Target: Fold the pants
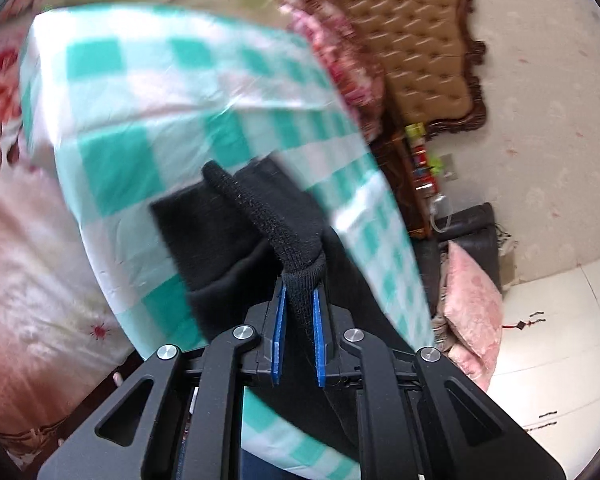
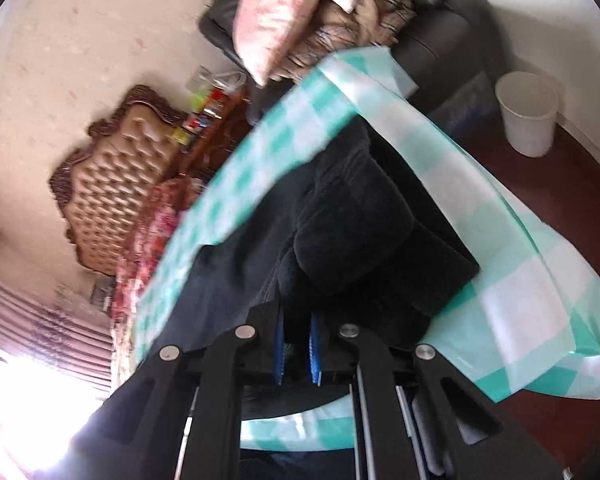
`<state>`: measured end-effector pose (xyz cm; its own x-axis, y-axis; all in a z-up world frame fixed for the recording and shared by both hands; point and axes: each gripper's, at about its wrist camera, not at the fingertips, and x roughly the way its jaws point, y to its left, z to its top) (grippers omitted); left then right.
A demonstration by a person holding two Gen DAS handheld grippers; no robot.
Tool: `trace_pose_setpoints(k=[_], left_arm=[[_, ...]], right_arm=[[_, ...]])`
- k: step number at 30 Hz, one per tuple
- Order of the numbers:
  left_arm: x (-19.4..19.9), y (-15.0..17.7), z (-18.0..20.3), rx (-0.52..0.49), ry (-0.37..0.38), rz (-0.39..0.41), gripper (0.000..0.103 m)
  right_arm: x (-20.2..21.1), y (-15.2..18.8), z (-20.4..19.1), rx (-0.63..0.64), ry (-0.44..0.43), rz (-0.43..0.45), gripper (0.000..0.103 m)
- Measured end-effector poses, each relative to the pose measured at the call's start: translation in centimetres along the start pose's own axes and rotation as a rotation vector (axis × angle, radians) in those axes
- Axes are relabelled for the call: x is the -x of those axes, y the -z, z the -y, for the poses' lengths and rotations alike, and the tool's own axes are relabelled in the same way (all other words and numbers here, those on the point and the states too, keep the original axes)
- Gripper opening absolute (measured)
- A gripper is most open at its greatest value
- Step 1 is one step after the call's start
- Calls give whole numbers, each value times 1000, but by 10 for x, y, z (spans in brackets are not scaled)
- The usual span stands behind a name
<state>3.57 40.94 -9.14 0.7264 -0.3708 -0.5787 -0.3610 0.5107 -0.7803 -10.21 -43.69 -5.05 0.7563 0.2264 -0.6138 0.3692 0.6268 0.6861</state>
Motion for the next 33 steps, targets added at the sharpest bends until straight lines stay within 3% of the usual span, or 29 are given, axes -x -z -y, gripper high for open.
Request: trace_pose_setpoints(k=[2, 7, 12, 17, 19, 22, 26, 28, 29, 31, 32, 33], left_arm=[[2, 5, 0, -12, -30, 8, 10], [-13, 11, -48, 115, -57, -66, 9], [-2, 8, -21, 34, -39, -23, 10], [-25, 12, -44, 49, -90, -68, 10], [-30, 16, -61, 91, -97, -91, 14], [-25, 15, -61, 72, -65, -92, 20], [-11, 6, -56, 35, -90, -18, 33], [-3, 1, -59, 34, -157, 44, 35], [4, -2, -55, 4, -217, 114, 35], [11, -1, -37, -113, -259, 204, 38], [9, 2, -15, -251, -285, 254, 42], [3, 6, 3, -370, -294, 272, 52]], right_arm=[[0, -1, 6, 9, 35, 4, 9], [-25, 4, 39, -56, 91, -65, 9], [-16, 4, 23, -3, 83, -37, 9], [-36, 16, 46, 2, 207, -75, 10], [-40, 22, 49, 32, 233, -64, 10], [-37, 22, 46, 41, 243, -54, 13], [-36, 22, 40, 51, 269, -38, 17], [-34, 21, 41, 46, 275, -18, 21], [-32, 21, 41, 38, 273, -12, 24], [-24, 19, 42, 17, 328, 20, 49], [-18, 19, 42, 20, 372, 46, 80], [-13, 16, 41, 28, 410, 75, 83]])
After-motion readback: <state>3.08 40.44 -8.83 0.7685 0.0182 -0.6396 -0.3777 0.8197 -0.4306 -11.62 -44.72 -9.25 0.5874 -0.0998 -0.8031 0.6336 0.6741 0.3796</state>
